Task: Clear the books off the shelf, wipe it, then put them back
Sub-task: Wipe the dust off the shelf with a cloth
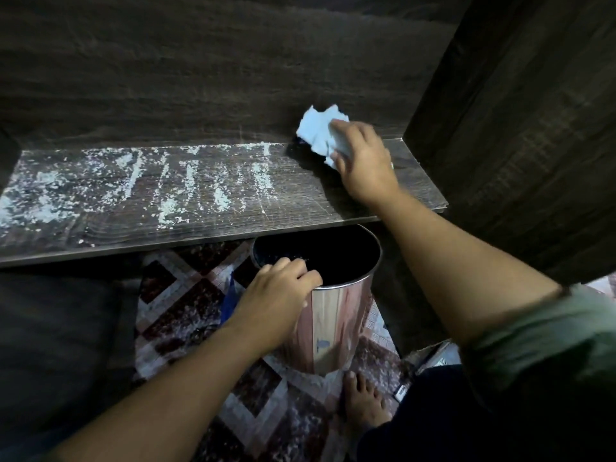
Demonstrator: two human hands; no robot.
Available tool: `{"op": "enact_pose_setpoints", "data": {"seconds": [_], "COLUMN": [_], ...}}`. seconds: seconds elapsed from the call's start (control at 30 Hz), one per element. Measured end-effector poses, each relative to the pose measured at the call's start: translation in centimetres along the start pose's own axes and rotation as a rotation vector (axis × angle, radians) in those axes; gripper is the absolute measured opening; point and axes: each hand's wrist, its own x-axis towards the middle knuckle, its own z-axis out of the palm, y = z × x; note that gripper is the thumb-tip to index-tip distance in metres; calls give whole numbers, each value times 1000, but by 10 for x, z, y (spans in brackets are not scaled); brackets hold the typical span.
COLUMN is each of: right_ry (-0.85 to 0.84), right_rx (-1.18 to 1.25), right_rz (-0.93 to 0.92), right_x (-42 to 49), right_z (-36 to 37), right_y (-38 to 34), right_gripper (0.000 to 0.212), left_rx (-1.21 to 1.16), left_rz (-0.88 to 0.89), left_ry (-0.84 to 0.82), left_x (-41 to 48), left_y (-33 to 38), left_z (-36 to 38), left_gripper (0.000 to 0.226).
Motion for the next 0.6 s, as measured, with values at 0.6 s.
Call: {"op": "enact_pose_setpoints", "data": {"seconds": [0.6], "right_ry": [-595], "right_rx": [-358], "right_rz": [-55], "right_x": [75], "right_z": [36], "right_y": [-14], "right_gripper": [58], "left_rx": [-74], "left_rz": [-29], "left_ry": [-17], "left_x": [-2], "left_y": [-2], "left_z": [6], "left_gripper": [29]}}
